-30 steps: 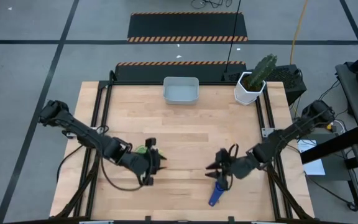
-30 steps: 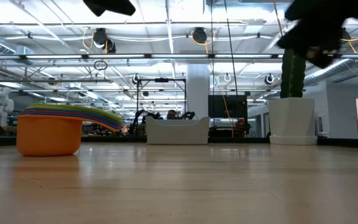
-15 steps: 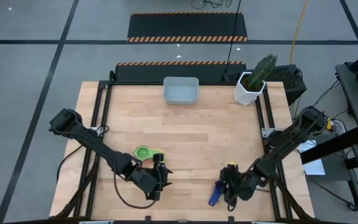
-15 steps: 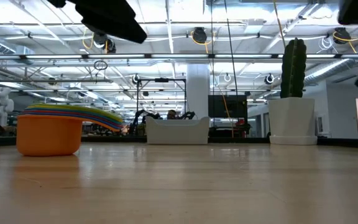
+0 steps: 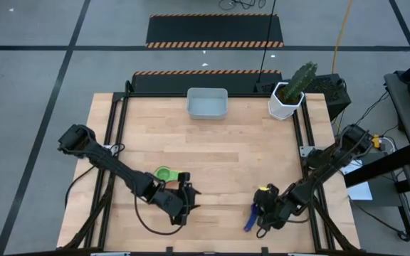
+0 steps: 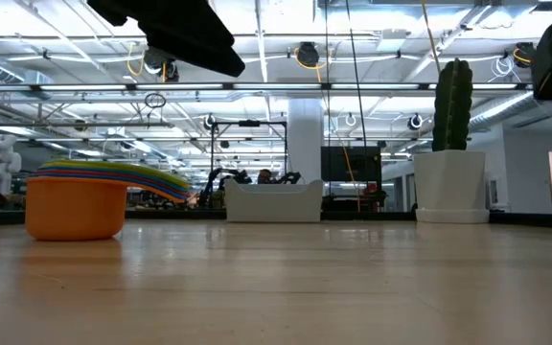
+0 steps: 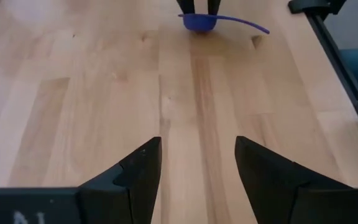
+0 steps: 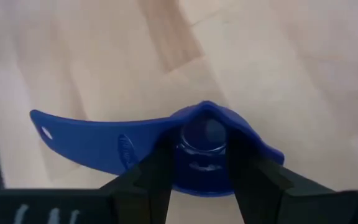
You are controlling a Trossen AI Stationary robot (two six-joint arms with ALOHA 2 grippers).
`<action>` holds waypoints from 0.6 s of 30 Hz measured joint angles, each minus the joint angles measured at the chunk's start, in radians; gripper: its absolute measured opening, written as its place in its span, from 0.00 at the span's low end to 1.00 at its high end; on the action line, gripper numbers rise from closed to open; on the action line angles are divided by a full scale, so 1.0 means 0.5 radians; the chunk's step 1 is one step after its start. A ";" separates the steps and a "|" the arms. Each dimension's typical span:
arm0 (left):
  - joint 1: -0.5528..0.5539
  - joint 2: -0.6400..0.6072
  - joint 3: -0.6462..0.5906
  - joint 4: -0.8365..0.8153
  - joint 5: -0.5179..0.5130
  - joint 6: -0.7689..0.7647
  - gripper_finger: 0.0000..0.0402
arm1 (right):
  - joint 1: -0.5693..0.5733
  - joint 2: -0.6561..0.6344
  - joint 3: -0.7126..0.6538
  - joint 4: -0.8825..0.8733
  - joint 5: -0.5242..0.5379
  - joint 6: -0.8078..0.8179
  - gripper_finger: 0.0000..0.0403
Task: Nest measuring cups in basket
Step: Stack the dark blue measuring cup into the green measuring cup
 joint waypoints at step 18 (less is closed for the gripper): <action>0.019 0.000 -0.001 0.011 0.000 0.110 0.52 | -0.468 -0.161 0.082 -0.259 0.014 -0.912 0.36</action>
